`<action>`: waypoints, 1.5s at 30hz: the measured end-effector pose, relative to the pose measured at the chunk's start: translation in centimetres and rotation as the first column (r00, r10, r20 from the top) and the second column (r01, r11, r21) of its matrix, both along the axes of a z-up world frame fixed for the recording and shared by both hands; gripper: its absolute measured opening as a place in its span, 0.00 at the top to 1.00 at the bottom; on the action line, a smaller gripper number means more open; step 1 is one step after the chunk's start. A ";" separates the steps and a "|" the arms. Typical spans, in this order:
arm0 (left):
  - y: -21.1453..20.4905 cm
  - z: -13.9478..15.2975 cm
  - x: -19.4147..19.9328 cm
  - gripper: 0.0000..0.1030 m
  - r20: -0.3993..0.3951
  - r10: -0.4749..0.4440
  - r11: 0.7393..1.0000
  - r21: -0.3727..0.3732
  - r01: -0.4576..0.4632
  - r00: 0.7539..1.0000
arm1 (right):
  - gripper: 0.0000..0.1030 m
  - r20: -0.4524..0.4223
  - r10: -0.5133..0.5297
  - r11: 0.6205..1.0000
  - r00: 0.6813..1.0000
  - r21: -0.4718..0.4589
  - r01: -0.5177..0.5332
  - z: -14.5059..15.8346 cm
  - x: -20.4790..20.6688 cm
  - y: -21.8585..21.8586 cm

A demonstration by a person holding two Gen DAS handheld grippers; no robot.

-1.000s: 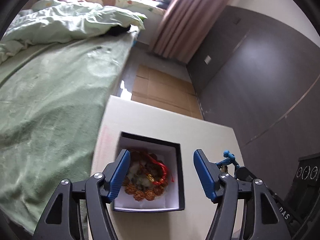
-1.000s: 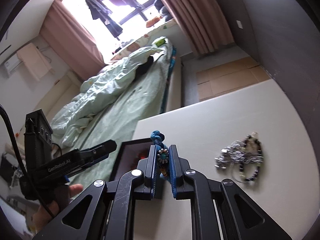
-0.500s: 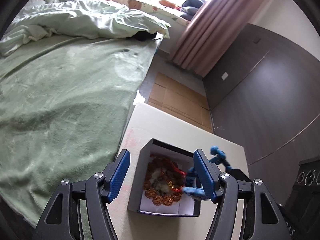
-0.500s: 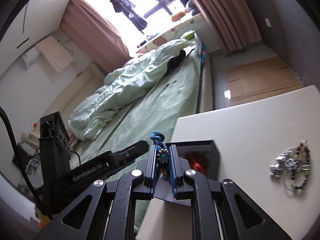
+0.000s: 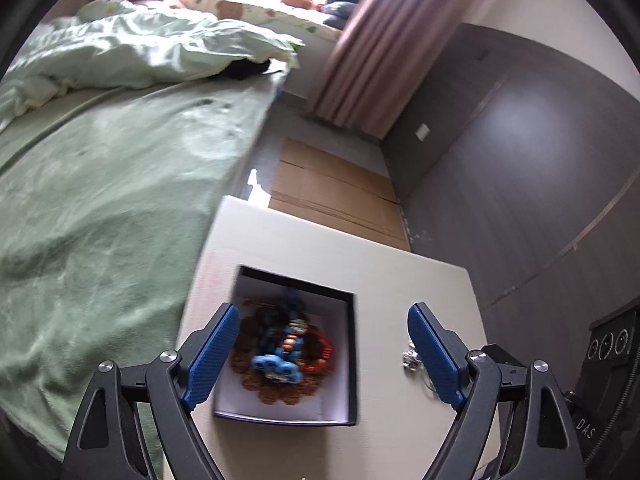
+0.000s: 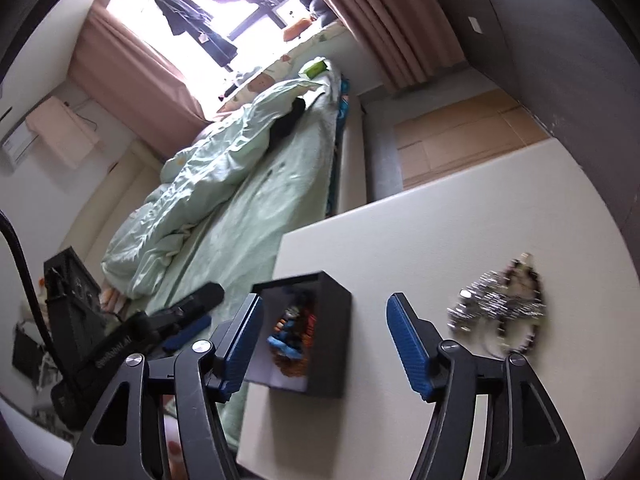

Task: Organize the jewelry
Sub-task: 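Drop red bracelet into box with left tool while right carries blue bracelet in, then lower the left tool onto the silver chain jewelry and close on it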

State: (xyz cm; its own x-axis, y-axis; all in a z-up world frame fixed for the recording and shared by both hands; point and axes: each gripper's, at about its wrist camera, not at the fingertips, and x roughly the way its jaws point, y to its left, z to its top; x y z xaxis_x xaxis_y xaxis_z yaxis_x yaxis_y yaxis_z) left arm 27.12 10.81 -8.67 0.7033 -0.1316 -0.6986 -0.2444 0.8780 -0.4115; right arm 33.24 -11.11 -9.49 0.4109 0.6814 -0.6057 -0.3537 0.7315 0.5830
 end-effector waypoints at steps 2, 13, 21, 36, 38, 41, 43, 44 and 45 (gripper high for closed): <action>-1.4 0.3 0.3 0.09 0.007 -0.043 0.999 0.017 0.043 0.999 | 0.23 0.002 -0.021 1.000 1.000 -0.014 0.021 0.0 -0.1 -1.2; -6.7 0.7 2.4 0.00 -0.018 -0.213 0.973 0.087 0.214 0.977 | 0.08 -0.075 -0.204 0.979 0.976 -0.023 0.203 -2.4 0.8 -8.3; -9.1 -0.2 5.3 0.05 -0.094 -0.332 0.937 0.081 0.339 0.939 | 0.08 -0.164 -0.241 0.968 0.957 0.037 0.250 -4.5 1.5 -10.9; -13.6 -5.0 11.1 0.50 -0.320 -0.443 0.876 0.044 0.480 0.838 | 0.26 -0.236 -0.293 0.948 0.926 0.054 0.314 -6.4 2.2 -13.7; -13.9 -5.4 11.4 0.50 -0.326 -0.451 0.872 0.039 0.488 0.831 | 0.26 -0.240 -0.291 0.949 0.926 0.053 0.312 -6.4 2.2 -13.7; -14.5 -6.1 11.6 0.54 -0.343 -0.455 0.864 0.055 0.501 0.822 | 0.26 -0.251 -0.296 0.947 0.922 0.050 0.318 -6.7 2.2 -13.8; -14.5 -6.8 11.6 0.57 -0.358 -0.457 0.861 0.053 0.506 0.814 | 0.26 -0.261 -0.296 0.945 0.919 0.059 0.321 -6.8 2.3 -13.9; -14.7 -7.1 11.6 0.58 -0.365 -0.458 0.859 0.050 0.509 0.810 | 0.26 -0.264 -0.295 0.945 0.918 0.064 0.322 -6.9 2.3 -13.9; -14.8 -7.6 11.7 0.59 -0.375 -0.460 0.858 0.048 0.512 0.805 | 0.26 -0.268 -0.295 0.944 0.917 0.066 0.322 -7.0 2.4 -13.9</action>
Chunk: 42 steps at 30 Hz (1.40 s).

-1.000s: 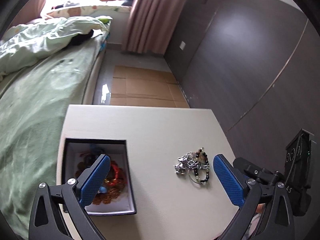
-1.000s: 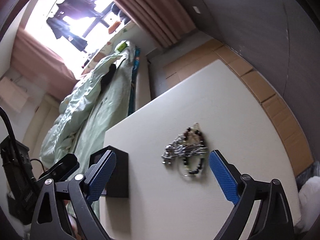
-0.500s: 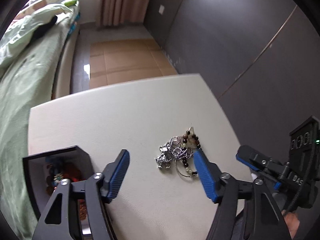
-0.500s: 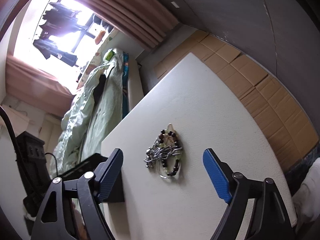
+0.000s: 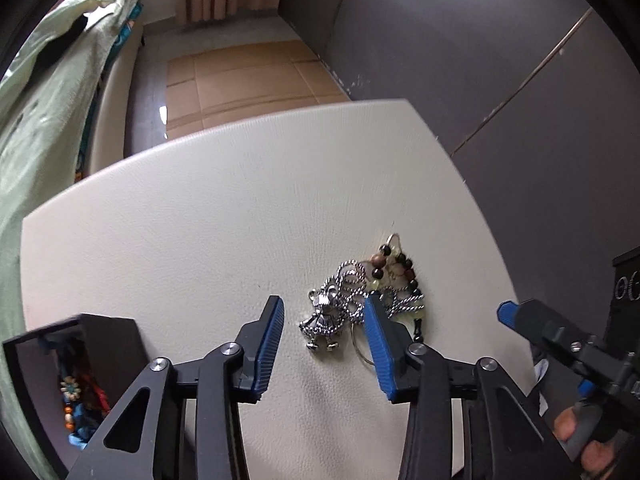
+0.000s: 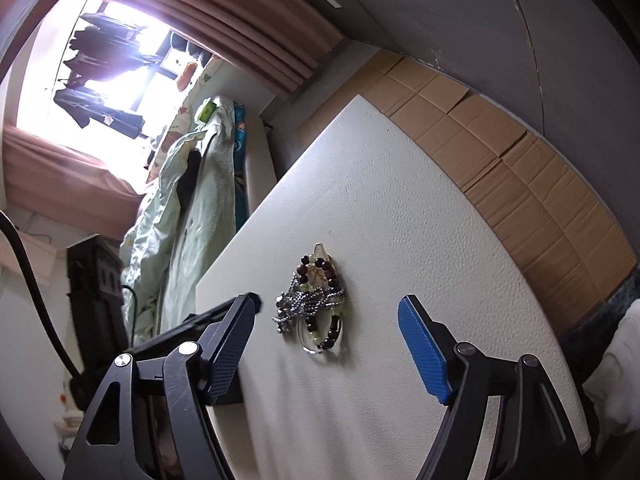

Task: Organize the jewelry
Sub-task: 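Lower the left tool onto the silver chain jewelry and close on it, then lift the silver chain pendant with left tool while right grasps the beaded bracelet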

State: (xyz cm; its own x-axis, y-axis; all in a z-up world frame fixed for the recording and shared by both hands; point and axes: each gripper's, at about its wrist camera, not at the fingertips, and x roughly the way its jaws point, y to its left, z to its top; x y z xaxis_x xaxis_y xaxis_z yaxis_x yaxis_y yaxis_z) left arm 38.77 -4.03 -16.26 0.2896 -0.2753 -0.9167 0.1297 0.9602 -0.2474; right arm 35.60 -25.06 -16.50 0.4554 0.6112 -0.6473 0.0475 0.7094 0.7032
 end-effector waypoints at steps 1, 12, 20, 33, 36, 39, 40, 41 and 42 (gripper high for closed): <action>-0.2 -0.4 0.1 0.59 -0.009 -0.003 1.000 0.004 0.003 1.000 | 0.26 -0.003 0.001 1.000 1.000 0.000 -0.001 -0.1 0.1 0.0; -2.3 -1.6 -0.3 0.80 0.012 -0.065 0.985 0.159 0.062 0.998 | 0.26 -0.019 0.023 1.000 1.000 -0.005 -0.023 -0.3 0.1 1.0; -1.1 -0.7 -1.0 0.86 0.030 -0.058 0.993 0.106 0.054 0.998 | 0.26 -0.025 0.040 0.999 0.999 -0.019 -0.041 -0.5 0.2 1.8; -0.4 7.8 -2.3 0.86 0.172 -0.048 0.996 0.087 0.033 0.984 | 0.37 -0.027 0.076 0.996 0.997 -0.044 -0.078 -0.6 0.8 3.1; -0.3 10.6 -2.8 0.86 0.215 -0.052 0.995 0.098 0.031 0.975 | 0.43 -0.022 0.088 0.995 0.996 -0.049 -0.089 -0.6 1.0 3.4; -0.5 13.3 -3.2 0.86 0.256 -0.058 0.993 0.112 0.030 0.965 | 0.54 -0.037 0.088 0.995 0.995 -0.049 -0.090 -1.0 1.1 3.5; -0.4 13.8 -3.3 0.86 0.265 -0.058 0.993 0.114 0.028 0.962 | 0.55 -0.046 0.088 0.995 0.995 -0.049 -0.090 -1.2 1.2 3.5; -0.3 14.7 -3.5 0.86 0.279 -0.056 0.993 0.115 0.025 0.959 | 0.55 -0.051 0.088 0.995 0.995 -0.050 -0.090 -1.4 1.2 3.5; -0.2 15.1 -3.5 0.86 0.287 -0.054 0.993 0.114 0.022 0.956 | 0.55 -0.054 0.088 0.994 0.995 -0.053 -0.091 -1.5 1.2 3.6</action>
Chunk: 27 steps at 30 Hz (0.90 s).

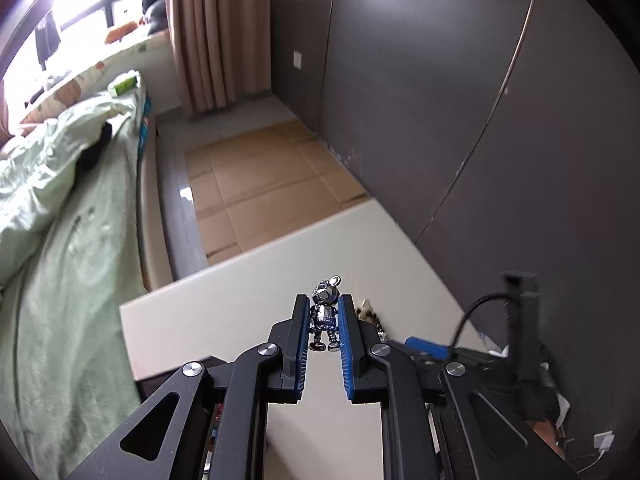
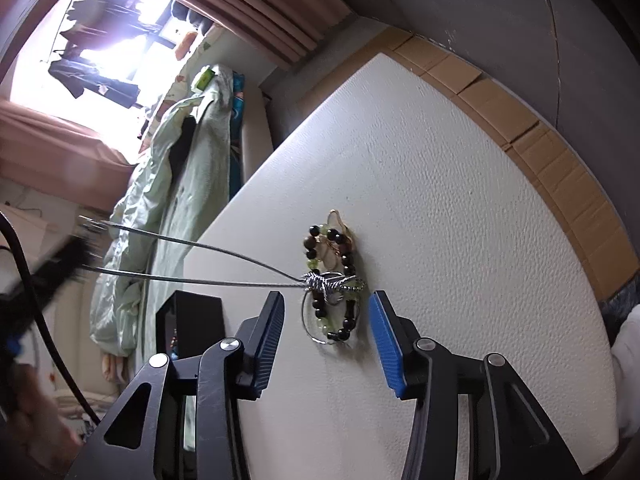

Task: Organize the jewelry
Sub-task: 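Lift the silver chain pendant with left tool while right grasps the beaded bracelet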

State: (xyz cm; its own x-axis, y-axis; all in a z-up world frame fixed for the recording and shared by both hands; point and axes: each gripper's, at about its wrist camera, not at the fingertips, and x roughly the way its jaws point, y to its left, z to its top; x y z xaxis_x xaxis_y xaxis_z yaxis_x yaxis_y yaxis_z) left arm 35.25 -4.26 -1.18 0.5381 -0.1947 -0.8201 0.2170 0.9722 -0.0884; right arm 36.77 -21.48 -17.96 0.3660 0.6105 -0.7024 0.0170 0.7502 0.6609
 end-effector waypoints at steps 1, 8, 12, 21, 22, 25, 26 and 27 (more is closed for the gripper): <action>0.1 0.7 -0.1 0.86 0.013 0.003 1.000 0.001 -0.003 1.000 | 0.55 -0.001 0.000 1.000 1.000 -0.006 0.000 -0.1 0.0 0.1; 1.1 5.1 -1.3 0.86 0.087 0.013 1.000 -0.017 -0.012 0.996 | 0.57 -0.018 0.010 0.999 1.000 -0.038 -0.011 -0.4 0.0 0.7; 1.2 8.5 -2.4 0.87 0.150 0.013 1.000 -0.017 -0.011 0.989 | 0.59 -0.023 0.031 0.996 0.999 -0.081 -0.033 -0.6 0.4 1.8; 2.8 12.5 -3.7 0.87 0.224 0.038 0.999 -0.002 -0.039 0.974 | 0.87 -0.014 0.056 0.975 0.998 -0.216 -0.058 -0.7 1.3 3.5; 3.0 12.6 -3.8 0.87 0.225 0.045 0.999 -0.007 -0.045 0.973 | 0.92 -0.012 0.056 0.968 0.998 -0.244 -0.058 -0.7 1.4 3.5; 3.7 13.0 -3.9 0.88 0.229 0.055 0.998 -0.014 -0.053 0.972 | 0.93 -0.008 0.056 0.965 0.998 -0.257 -0.056 -0.6 1.4 3.4; 3.9 13.3 -4.1 0.88 0.236 0.056 0.998 -0.014 -0.055 0.970 | 0.93 -0.005 0.053 0.968 0.999 -0.245 -0.052 -0.5 1.4 3.3; 3.9 13.7 -4.4 0.88 0.243 0.058 0.998 -0.013 -0.057 0.968 | 0.93 0.005 0.051 0.973 0.999 -0.227 -0.049 -0.3 1.2 3.1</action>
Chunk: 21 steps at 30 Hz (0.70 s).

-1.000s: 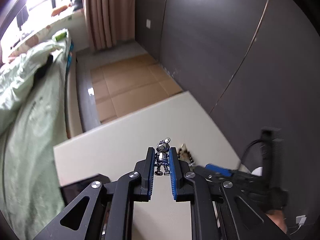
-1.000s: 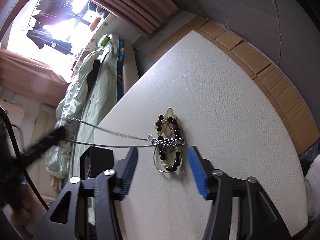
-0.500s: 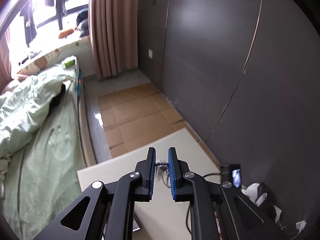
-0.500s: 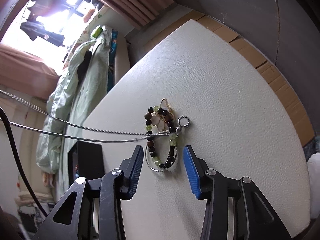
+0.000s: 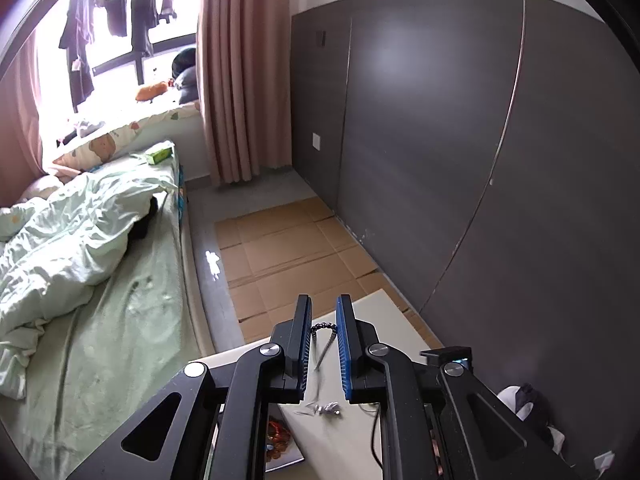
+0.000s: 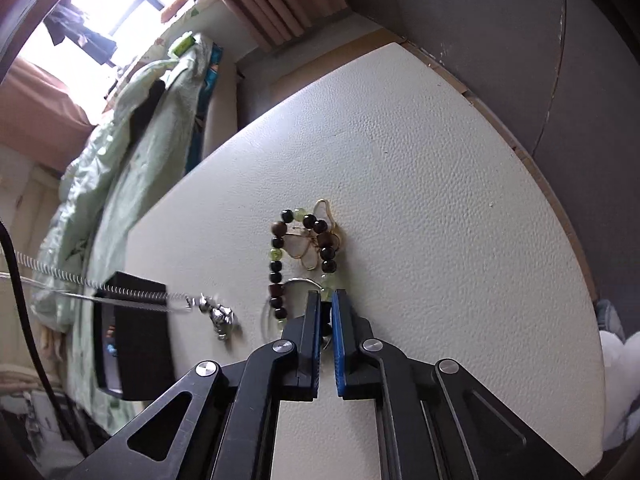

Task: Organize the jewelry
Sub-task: 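Lift the silver chain pendant with left tool while right grasps the beaded bracelet, then drop chain into box with left tool while right drops beaded bracelet in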

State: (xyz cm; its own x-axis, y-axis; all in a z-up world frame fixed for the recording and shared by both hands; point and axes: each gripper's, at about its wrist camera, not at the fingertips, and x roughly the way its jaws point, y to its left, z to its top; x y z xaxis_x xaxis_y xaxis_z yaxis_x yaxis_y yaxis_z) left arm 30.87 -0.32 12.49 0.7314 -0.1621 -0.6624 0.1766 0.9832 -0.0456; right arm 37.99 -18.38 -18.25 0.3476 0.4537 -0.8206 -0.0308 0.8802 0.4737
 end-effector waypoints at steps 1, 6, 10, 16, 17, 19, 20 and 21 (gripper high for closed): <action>0.3 0.3 0.1 0.88 0.005 0.000 1.000 -0.001 0.000 1.000 | 0.94 0.022 0.003 1.000 1.000 0.019 -0.003 0.5 -0.2 -0.1; 1.3 2.6 -1.0 0.88 0.048 0.012 1.000 -0.002 -0.012 0.999 | 0.94 0.108 0.019 0.995 0.994 0.094 -0.029 2.9 -1.4 -0.1; 2.2 4.5 -1.9 0.88 0.082 0.030 1.000 -0.002 -0.030 0.996 | 0.94 0.149 0.037 0.991 0.988 0.118 -0.055 4.5 -1.8 0.8; 3.7 7.3 -3.0 0.88 0.132 0.050 0.999 0.001 -0.051 0.990 | 0.94 0.215 0.068 0.985 0.974 0.141 -0.100 7.6 -2.5 2.3; 3.9 7.7 -3.1 0.88 0.138 0.053 0.999 0.002 -0.054 0.989 | 0.94 0.225 0.077 0.983 0.971 0.147 -0.112 8.2 -2.6 2.7; 4.4 8.7 -3.4 0.88 0.154 0.060 0.998 0.008 -0.062 0.986 | 0.94 0.243 0.088 0.979 0.966 0.157 -0.129 9.2 -2.8 3.3; 4.6 9.0 -3.6 0.88 0.160 0.064 0.998 0.011 -0.067 0.985 | 0.94 0.254 0.098 0.976 0.962 0.165 -0.143 9.9 -3.0 3.9; 4.9 9.4 -3.7 0.88 0.167 0.070 0.997 0.013 -0.073 0.983 | 0.94 0.263 0.104 0.974 0.959 0.169 -0.152 10.5 -3.1 4.4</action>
